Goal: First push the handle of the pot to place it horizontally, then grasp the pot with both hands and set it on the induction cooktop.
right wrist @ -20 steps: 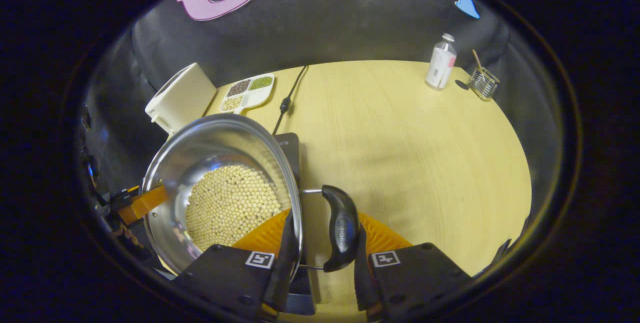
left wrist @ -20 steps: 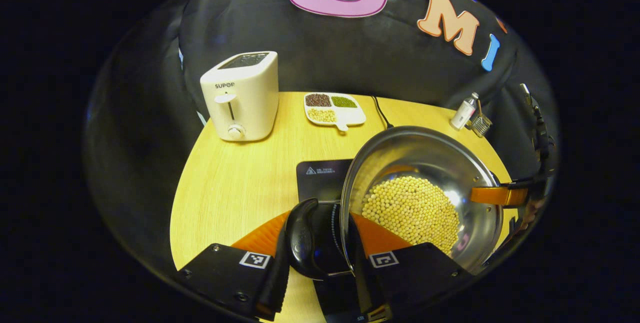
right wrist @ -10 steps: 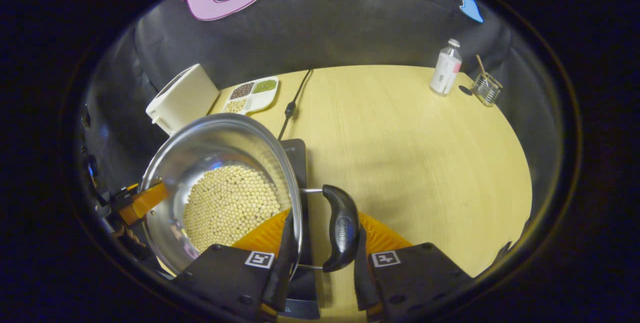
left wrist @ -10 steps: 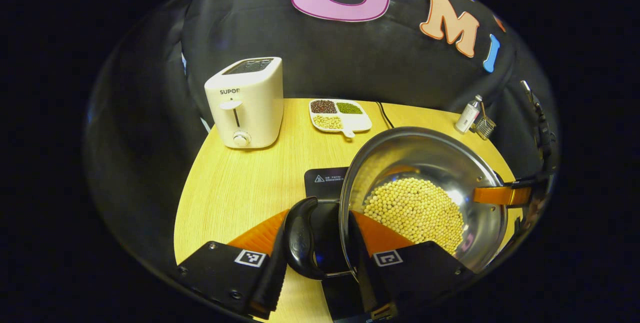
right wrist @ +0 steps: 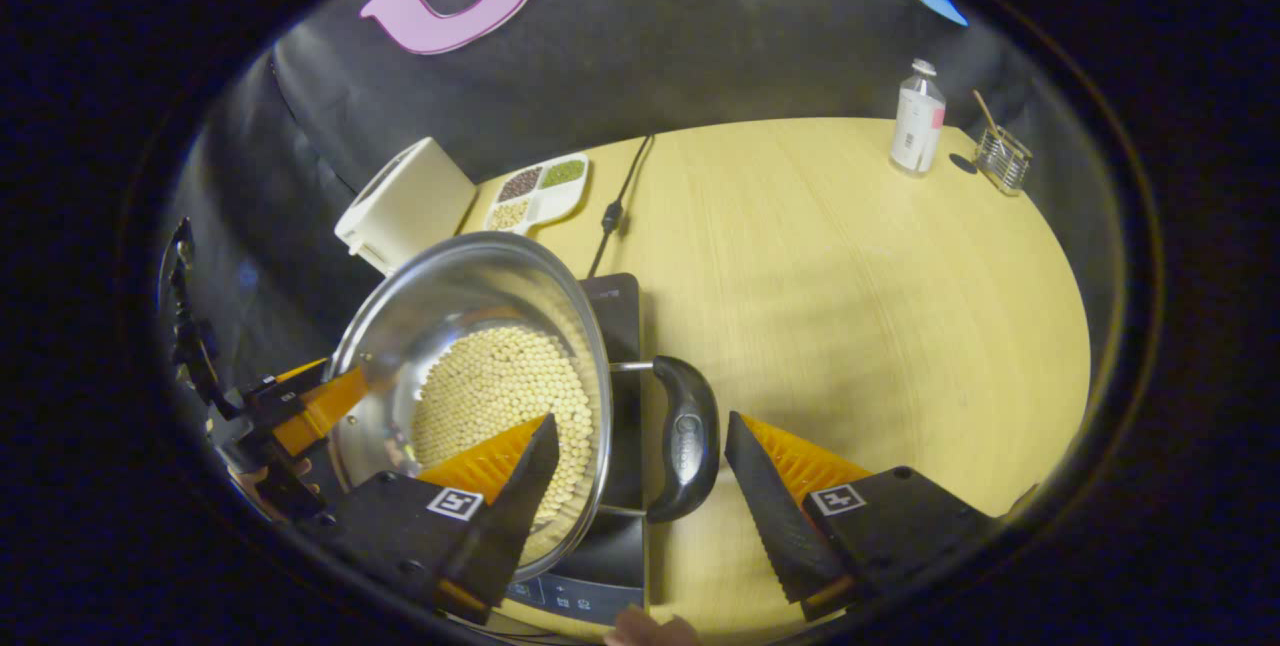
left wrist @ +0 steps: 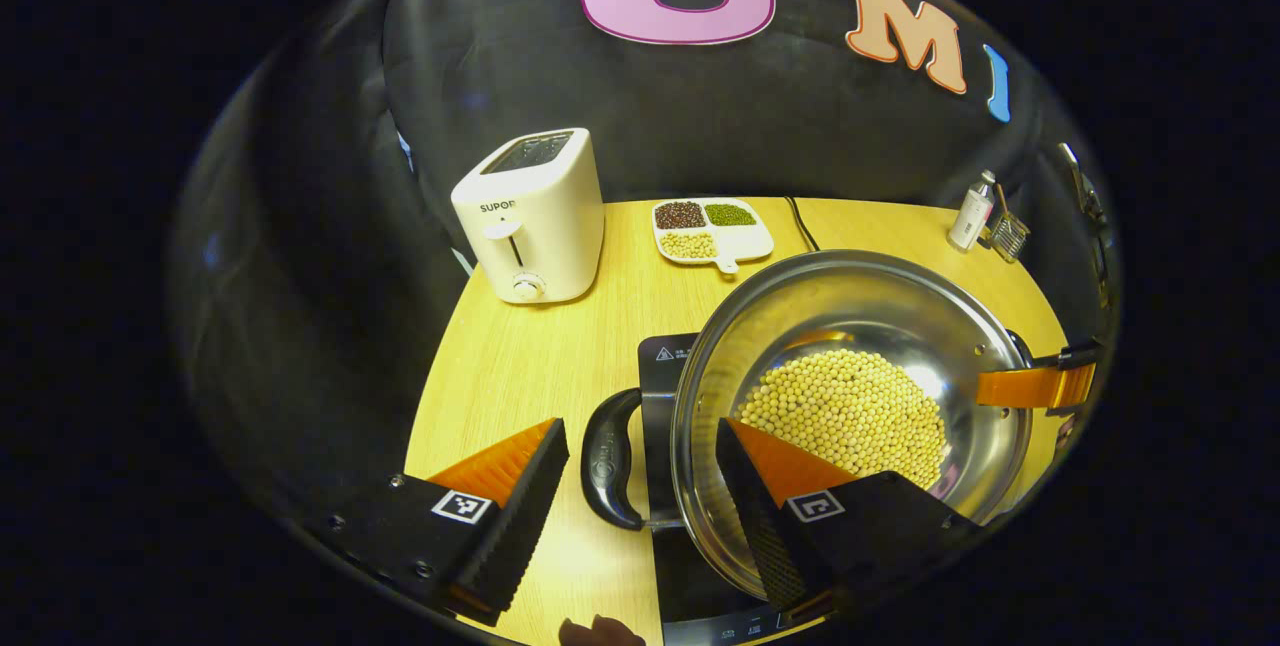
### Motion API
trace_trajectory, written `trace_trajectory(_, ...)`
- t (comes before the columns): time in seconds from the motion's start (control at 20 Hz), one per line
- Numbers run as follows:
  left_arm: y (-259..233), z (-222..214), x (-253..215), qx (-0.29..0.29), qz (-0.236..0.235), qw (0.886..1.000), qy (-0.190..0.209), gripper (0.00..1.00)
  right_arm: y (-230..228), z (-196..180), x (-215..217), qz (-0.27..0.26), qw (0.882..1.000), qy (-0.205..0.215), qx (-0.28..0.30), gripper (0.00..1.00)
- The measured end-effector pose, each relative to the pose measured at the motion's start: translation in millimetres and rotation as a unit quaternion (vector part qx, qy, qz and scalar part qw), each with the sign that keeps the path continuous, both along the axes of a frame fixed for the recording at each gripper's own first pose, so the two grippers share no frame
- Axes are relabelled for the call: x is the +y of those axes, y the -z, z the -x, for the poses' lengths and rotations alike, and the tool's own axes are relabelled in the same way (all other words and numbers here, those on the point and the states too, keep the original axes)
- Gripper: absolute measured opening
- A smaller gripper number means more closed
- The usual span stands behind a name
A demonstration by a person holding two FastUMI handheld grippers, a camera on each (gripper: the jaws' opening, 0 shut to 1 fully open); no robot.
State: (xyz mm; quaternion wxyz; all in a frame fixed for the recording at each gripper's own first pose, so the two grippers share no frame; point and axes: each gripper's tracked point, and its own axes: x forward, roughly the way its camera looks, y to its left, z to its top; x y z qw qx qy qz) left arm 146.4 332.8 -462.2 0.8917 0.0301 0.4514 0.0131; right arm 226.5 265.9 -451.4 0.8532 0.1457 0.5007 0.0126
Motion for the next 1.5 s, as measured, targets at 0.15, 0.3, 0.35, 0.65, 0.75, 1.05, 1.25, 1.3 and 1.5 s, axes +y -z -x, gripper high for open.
trace_trajectory(0.15, -19, 7, -5, -0.014, -0.019, 0.999, -0.022, 0.92, -17, 1, -8, -0.023, 0.999, -0.008, -0.024, 0.94)
trace_trajectory(0.3, -35, 19, -20, -0.015, -0.026, 0.999, -0.04, 0.92, -33, 6, -30, -0.047, 0.998, 0.005, -0.036, 1.0)
trace_trajectory(0.35, -39, 25, -30, -0.012, -0.024, 0.999, -0.044, 0.92, -36, 9, -39, -0.056, 0.998, 0.011, -0.038, 0.94)
trace_trajectory(0.65, -58, 65, -99, -0.019, 0.003, 0.997, -0.072, 0.92, -25, 50, -120, -0.037, 0.998, 0.017, -0.043, 1.0)
trace_trajectory(0.75, -67, 74, -119, -0.031, 0.01, 0.996, -0.079, 0.92, -25, 58, -142, -0.025, 0.998, 0.016, -0.053, 1.0)
trace_trajectory(1.05, -105, 93, -165, -0.073, 0.032, 0.995, -0.062, 0.92, -67, 83, -179, 0.004, 0.994, 0.018, -0.106, 1.0)
trace_trajectory(1.25, -128, 118, -185, -0.087, 0.074, 0.991, -0.069, 0.91, -102, 110, -174, 0.017, 0.992, 0.009, -0.124, 1.0)
trace_trajectory(1.3, -139, 121, -185, -0.1, 0.08, 0.989, -0.071, 0.92, -112, 116, -174, 0.022, 0.991, 0.004, -0.132, 1.0)
trace_trajectory(1.5, -170, 140, -197, -0.131, 0.113, 0.983, -0.064, 0.9, -156, 153, -177, 0.048, 0.987, -0.006, -0.155, 1.0)
